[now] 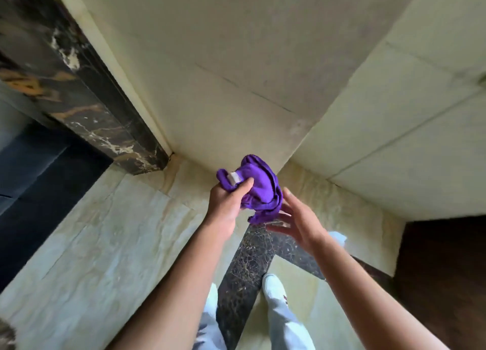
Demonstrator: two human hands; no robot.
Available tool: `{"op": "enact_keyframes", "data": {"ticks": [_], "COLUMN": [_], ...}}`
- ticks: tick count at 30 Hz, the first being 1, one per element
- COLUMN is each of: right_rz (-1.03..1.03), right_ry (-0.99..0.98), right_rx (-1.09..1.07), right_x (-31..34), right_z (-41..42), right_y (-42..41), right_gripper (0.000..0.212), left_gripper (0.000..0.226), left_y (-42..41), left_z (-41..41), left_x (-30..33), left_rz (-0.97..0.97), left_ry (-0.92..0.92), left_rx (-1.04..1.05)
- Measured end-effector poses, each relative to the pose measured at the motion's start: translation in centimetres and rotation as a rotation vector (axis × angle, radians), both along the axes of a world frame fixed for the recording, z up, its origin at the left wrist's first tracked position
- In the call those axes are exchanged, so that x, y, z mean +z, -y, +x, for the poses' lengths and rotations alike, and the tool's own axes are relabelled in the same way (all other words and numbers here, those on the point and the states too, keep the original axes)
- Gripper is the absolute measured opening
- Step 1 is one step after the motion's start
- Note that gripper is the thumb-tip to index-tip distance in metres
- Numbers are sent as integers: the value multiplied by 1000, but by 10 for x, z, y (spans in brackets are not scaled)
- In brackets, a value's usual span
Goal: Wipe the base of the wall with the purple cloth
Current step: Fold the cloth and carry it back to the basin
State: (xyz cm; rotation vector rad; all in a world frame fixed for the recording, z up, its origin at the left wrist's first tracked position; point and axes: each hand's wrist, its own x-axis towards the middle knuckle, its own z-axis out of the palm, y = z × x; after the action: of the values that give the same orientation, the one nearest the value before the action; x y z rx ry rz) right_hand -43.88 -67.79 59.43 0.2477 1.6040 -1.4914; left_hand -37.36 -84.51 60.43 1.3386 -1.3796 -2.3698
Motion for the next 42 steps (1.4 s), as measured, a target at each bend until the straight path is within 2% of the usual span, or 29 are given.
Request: {"op": "enact_keyframes", "data": {"ticks": [2, 4, 7, 9, 10, 12, 14, 15, 16, 18, 21, 25, 28, 32, 37, 42], "right_rz": [-107, -153, -244, -313, -346, -326, -229, -197, -191, -140, 105, 384, 522, 581, 551, 581], "right_ry": [125, 168, 148, 116, 89, 45, -22, -44, -71, -144, -267, -418, -455, -441, -395, -356], "right_rx": [-160, -304, -497, -567, -600, -700, -844, -885, -946, -1039, -1061, -1021, -1030, -1076, -1048, -1140], "right_x": [9, 12, 12, 10, 10, 11, 11, 9, 9, 7, 1, -6, -13, -21, -32, -64], "right_z": [18, 33, 59, 77, 91, 112, 142, 153, 169, 203, 260, 337, 390, 453, 497, 522], "right_y": [-7, -19, -45, -77, -100, -133, -177, -193, -214, -257, -318, -389, -440, -507, -569, -613], "right_gripper": [47, 49, 52, 51, 52, 46, 43, 45, 49, 51, 49, 69, 63, 54, 74, 64], "left_gripper": [26, 19, 49, 61, 60, 42, 25, 36, 56, 90, 92, 92, 82, 78, 88, 78], "left_y": [-16, -33, -49, -70, -90, -120, -164, -179, -201, -250, -328, -427, -489, -569, -634, -695], "left_z": [6, 14, 19, 21, 26, 38, 50, 54, 61, 78, 117, 180, 220, 264, 292, 303], "left_x": [6, 11, 12, 12, 14, 17, 16, 14, 11, 7, 2, -10, -17, -24, -36, -65], "left_rz": [1, -24, -304, -422, -439, -403, -320, -284, -272, -328, -422, -511, -578, -636, -676, -718], "left_ry": [-33, -34, 59, 56, 38, -10, -59, -64, -63, -83, -192, -290, -349, -439, -479, -470], "left_rx": [-133, -264, -495, -668, -761, -872, -989, -1025, -1074, -1203, -1391, -1575, -1712, -1837, -1942, -2076]}}
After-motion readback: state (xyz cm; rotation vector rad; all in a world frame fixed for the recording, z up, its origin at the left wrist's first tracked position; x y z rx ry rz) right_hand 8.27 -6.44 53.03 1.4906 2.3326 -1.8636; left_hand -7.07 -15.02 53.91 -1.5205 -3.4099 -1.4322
